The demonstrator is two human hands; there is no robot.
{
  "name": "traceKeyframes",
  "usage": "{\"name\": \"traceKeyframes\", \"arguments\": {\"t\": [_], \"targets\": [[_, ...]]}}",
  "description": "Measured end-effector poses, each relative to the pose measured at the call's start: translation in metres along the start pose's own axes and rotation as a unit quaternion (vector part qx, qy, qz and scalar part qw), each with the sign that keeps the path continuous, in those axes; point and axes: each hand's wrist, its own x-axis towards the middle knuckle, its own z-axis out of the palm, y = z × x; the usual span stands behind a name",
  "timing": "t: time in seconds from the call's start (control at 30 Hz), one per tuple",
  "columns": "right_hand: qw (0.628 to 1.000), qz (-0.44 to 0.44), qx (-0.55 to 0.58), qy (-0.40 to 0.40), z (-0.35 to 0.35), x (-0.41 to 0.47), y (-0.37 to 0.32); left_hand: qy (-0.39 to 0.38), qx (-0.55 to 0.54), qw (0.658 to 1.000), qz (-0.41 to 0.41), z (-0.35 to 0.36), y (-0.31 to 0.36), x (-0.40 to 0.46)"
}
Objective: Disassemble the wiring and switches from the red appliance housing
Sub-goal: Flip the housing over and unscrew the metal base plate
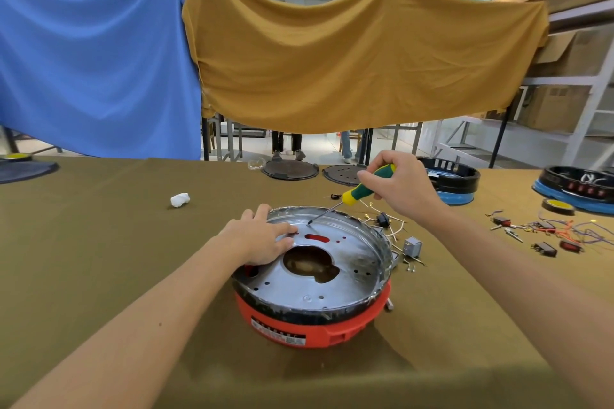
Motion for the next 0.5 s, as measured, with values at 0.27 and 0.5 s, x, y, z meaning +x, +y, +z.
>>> {"name": "traceKeyframes", "arguments": {"t": [0.27, 0.5], "targets": [[0.999, -0.014, -0.03, -0.026, -0.002, 0.009, -0.008, 0.0, -0.001, 1.0, -0.001, 0.0, 0.0, 0.0], [0.999, -0.011, -0.026, -0.018, 0.002, 0.012, -0.012, 0.0, 0.0, 1.0, -0.001, 0.001, -0.001, 0.003]]}}
